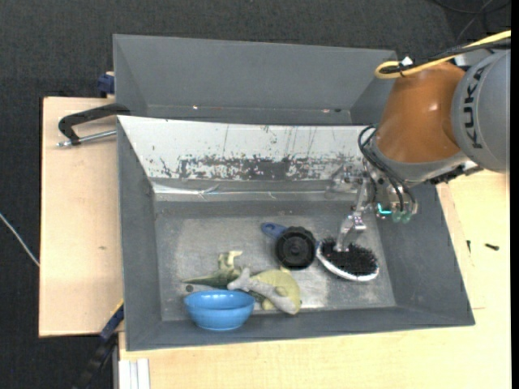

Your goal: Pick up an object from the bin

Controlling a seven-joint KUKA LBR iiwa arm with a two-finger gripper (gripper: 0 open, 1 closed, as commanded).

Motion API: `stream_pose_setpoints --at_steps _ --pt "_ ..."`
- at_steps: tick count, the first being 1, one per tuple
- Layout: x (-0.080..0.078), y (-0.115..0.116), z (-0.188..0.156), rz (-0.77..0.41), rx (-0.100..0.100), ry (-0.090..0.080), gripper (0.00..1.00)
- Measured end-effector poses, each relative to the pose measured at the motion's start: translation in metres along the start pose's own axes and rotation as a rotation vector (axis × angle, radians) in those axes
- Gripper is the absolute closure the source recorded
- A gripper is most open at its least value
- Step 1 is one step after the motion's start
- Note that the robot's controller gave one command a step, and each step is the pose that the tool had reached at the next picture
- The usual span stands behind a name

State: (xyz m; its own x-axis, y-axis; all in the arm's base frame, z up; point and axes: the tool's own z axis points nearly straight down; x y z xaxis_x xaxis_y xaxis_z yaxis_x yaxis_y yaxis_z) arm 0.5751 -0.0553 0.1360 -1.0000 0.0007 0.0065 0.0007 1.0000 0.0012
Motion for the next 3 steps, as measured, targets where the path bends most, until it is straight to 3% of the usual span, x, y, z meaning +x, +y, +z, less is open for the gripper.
stream_pose_setpoints --at_steps 1,2,3 --pt "0.049 0.065 0.065 0.155 -0.001 -0.012 0.00" --pt "0.051 0.112 0.035 0.339 -0.004 -0.013 0.00" --pt "0.063 0.097 0.036 0.616 -0.001 -0.005 0.00"
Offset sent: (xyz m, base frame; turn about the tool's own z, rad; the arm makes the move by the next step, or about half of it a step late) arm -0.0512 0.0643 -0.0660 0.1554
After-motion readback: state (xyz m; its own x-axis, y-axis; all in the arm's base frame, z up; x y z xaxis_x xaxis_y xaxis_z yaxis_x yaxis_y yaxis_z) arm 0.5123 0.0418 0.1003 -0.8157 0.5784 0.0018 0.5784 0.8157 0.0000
